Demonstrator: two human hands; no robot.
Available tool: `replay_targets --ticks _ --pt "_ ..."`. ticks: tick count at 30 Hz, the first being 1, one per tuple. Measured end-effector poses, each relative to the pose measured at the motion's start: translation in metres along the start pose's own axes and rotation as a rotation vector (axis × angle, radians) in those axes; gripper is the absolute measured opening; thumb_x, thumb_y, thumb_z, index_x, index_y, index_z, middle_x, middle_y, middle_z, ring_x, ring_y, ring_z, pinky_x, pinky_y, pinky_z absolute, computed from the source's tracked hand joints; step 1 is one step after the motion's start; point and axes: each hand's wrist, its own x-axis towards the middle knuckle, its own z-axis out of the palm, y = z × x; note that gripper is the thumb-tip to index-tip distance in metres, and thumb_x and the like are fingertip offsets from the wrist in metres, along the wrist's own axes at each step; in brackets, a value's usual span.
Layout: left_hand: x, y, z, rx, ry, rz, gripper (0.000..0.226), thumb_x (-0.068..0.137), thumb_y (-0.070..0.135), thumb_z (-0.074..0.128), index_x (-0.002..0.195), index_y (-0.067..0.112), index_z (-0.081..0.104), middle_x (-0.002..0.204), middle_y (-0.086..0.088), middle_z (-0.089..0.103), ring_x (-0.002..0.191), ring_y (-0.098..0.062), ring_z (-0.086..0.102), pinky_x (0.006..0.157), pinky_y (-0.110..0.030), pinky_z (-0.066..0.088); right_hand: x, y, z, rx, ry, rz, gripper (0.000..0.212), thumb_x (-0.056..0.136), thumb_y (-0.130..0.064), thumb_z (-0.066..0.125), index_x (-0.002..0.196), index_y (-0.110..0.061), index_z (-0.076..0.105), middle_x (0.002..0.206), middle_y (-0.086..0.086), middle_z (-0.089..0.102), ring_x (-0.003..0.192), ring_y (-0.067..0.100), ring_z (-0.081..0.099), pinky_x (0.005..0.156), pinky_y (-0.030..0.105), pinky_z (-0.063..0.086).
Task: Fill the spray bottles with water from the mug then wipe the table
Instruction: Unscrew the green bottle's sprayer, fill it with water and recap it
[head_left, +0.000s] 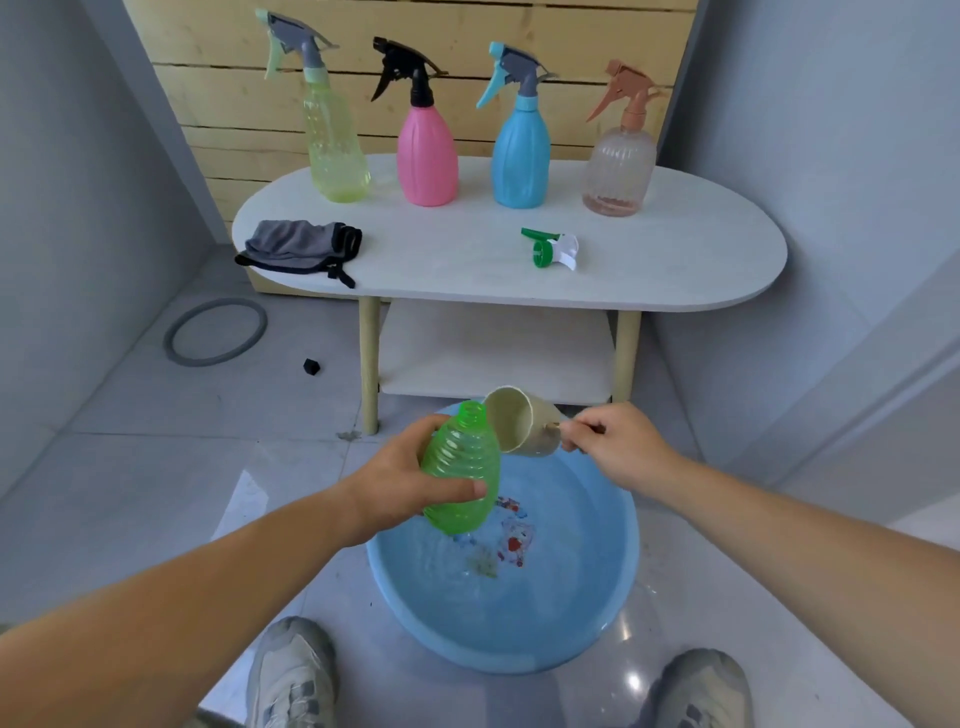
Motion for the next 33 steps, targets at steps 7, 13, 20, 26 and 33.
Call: replay_targets --ticks 7,13,20,26,33 --pt "0.022 -0.035 0.007 -0.039 0.030 -0.106 0.085 0.052 0.032 0.095 0.129 0.033 0.059 0.120 -0.004 0.073 0.110 -0.022 0.073 0.088 -0.045 0.062 0.033 0.070 0.047 -0.178 -0.061 0.079 0.044 0.095 -0.033 0.061 0.059 -0.009 0.055 0.053 -0.001 0.040 0.050 0.015 0.037 0.051 0.030 0.028" --pt "0.034 -0.061 0.011 0.007 -0.012 -0.148 0.071 0.069 0.010 0.094 0.127 0.029 0.058 0.118 -0.005 0.073 0.099 -0.011 0.073 0.071 -0.023 0.057 0.049 0.103 0.073 -0.320 -0.145 -0.025 0.034 0.094 -0.040 0.059 0.070 -0.020 0.072 0.062 -0.002 0.060 0.062 0.017 0.054 0.058 0.033 0.040" --pt "0.052 -0.085 0.005 -0.013 -0.020 -0.202 0.081 0.050 0.032 0.093 0.125 0.032 0.062 0.116 -0.004 0.075 0.109 -0.022 0.073 0.090 -0.041 0.061 0.065 0.126 0.091 -0.399 -0.280 -0.117 0.028 0.099 -0.022 0.053 0.078 -0.009 0.067 0.078 0.009 0.063 0.084 0.027 0.054 0.068 0.031 0.030" --pt "0.059 -0.091 0.001 -0.010 -0.029 -0.239 0.072 0.058 0.027 0.093 0.123 0.034 0.063 0.117 -0.004 0.074 0.109 -0.022 0.073 0.084 -0.036 0.061 0.079 0.133 0.102 -0.401 -0.350 -0.096 0.029 0.100 -0.025 0.051 0.085 -0.009 0.070 0.084 0.009 0.064 0.089 0.026 0.055 0.077 0.037 0.044" --pt "0.055 -0.100 -0.002 -0.023 -0.025 -0.262 0.069 0.063 0.018 0.088 0.125 0.028 0.062 0.114 -0.004 0.075 0.097 -0.012 0.074 0.070 -0.022 0.057 0.080 0.147 0.106 -0.457 -0.362 -0.075 0.032 0.099 -0.029 0.050 0.084 -0.009 0.070 0.083 0.009 0.064 0.089 0.026 0.055 0.080 0.038 0.045"
